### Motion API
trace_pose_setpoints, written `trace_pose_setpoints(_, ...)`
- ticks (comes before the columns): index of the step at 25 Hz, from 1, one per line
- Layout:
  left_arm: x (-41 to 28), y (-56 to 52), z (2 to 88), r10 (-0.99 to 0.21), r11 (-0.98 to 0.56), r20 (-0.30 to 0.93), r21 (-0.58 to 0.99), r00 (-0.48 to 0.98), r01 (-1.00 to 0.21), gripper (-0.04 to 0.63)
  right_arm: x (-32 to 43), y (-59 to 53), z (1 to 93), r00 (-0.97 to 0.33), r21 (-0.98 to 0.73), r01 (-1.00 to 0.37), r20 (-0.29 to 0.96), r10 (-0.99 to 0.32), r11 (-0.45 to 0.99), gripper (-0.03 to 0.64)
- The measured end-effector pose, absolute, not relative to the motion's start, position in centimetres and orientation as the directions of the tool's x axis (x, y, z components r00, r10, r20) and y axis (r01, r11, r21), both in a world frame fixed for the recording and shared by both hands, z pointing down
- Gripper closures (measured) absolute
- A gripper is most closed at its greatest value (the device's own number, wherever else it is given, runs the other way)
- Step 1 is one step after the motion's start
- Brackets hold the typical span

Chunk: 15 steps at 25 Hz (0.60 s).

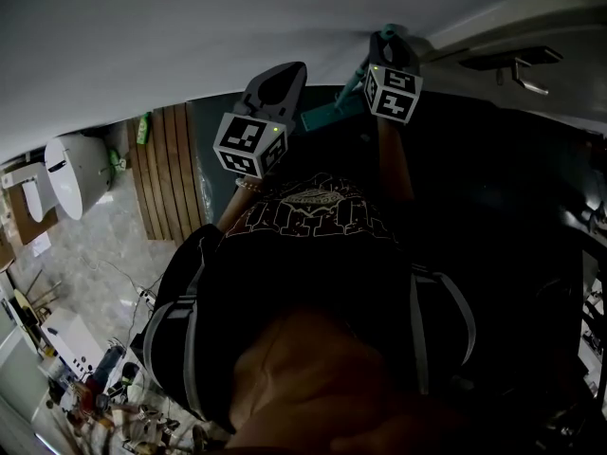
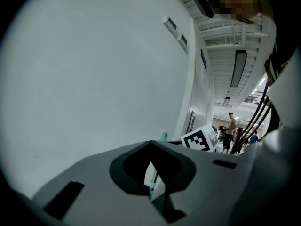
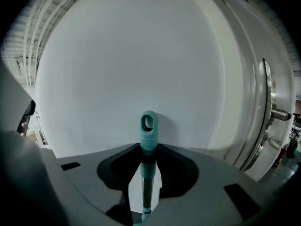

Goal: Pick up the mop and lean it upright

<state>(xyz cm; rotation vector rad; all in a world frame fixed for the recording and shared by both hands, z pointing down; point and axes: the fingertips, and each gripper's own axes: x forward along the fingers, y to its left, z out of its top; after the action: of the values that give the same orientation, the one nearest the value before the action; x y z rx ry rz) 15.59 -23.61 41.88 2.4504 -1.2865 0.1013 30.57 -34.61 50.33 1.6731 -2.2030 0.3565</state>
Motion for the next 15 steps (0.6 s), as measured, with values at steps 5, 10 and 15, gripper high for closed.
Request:
trace_pose_setpoints(5,14.9,-24.1,42.0,-0.778,-0.514,0.237,0.296,0.583,-0.806,0.558,30.5,-34.7,50.3,-0.220,0.033,-0.966,0.418,-0.882,0.257,0.499)
trace_pose_setpoints(10,15.2,-24.2,42.0,-0.770,-0.528,0.229,0.296,0.595,-0.796,0.558,30.5,-34.3,50.9,-0.227,0.025,-0.964,0.432,-0.873,0.263,0.497)
trace_pose_setpoints(15,15.7,-24.3,42.0,-0.756,-0.548,0.223,0.299,0.616,-0.781,0.558,31.1,-33.6,50.1,-0.219,-0.001,-0.971,0.400,-0.890,0.239,0.489)
